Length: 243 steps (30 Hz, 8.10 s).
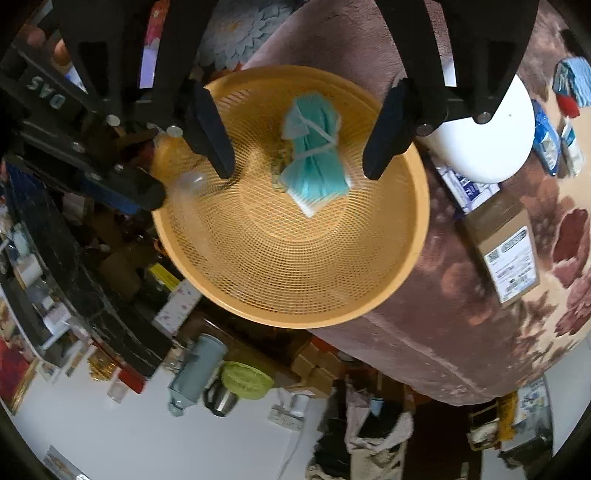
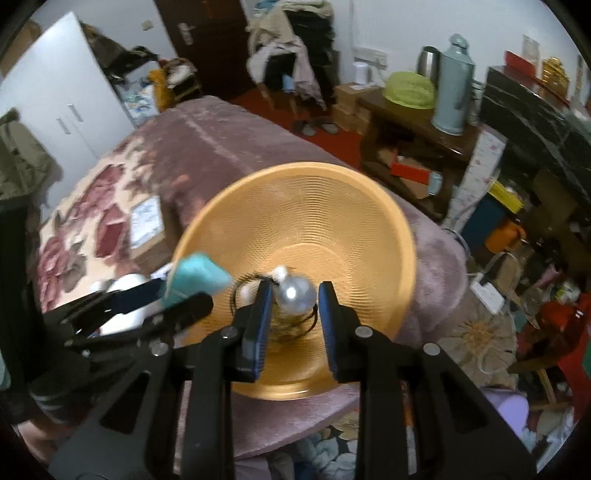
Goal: Organize soft objects
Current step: 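Carry the mask and hair tie to the orange basket and release both, then move both tools back over the bed toward the remaining items, then grasp the black mesh scrunchie with the left tool while the right tool grasps the blue snack packet, then carry the scrunchie and blue packet to the orange basket and release both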
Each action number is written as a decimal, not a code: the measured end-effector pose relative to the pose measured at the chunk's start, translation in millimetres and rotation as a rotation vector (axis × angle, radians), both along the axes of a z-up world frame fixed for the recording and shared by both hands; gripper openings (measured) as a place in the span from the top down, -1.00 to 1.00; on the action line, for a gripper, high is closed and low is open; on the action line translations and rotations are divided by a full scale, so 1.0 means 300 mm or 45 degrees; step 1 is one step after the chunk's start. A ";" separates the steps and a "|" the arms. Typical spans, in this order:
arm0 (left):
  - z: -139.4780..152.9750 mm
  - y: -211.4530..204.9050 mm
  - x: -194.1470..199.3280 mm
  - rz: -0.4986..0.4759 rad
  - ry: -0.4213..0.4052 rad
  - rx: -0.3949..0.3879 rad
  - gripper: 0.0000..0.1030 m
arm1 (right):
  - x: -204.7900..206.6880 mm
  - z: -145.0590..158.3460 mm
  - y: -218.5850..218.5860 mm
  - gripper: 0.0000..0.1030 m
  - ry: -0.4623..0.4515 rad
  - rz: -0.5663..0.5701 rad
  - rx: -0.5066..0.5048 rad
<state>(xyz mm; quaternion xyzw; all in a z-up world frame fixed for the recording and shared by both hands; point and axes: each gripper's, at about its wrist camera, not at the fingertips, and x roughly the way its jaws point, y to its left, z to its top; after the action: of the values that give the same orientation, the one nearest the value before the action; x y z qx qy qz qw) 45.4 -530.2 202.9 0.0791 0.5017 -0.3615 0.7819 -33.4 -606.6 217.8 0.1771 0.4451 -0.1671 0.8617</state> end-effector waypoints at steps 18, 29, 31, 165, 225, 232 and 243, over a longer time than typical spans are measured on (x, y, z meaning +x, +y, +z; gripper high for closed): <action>0.030 0.224 0.032 0.151 -0.087 0.055 -0.98 | -0.035 -0.012 0.070 -1.00 0.050 0.033 -0.021; 0.067 0.375 0.023 0.211 -0.097 0.023 -0.98 | -0.031 0.018 0.176 -1.00 0.063 0.087 -0.056; 0.075 0.405 0.020 0.224 -0.104 0.020 -0.98 | -0.025 0.026 0.203 -1.00 0.061 0.103 -0.065; -0.315 1.548 -0.022 0.835 0.141 0.157 0.40 | 0.198 -0.363 1.138 0.10 0.269 0.844 0.011; 0.113 0.533 0.049 0.309 -0.053 0.155 0.40 | 0.071 0.020 0.393 0.10 -0.028 0.462 0.013; 0.124 0.363 0.050 0.216 -0.047 0.123 0.40 | 0.047 0.013 0.265 0.10 -0.018 0.363 0.014; 0.103 0.127 0.029 0.078 -0.023 0.056 0.40 | 0.001 0.027 0.101 0.10 -0.023 0.209 0.011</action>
<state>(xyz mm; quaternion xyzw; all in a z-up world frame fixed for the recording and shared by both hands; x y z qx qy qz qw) 54.1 -492.1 233.7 0.0842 0.5047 -0.3257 0.7951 -33.0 -576.3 226.0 0.1451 0.4512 -0.0924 0.8757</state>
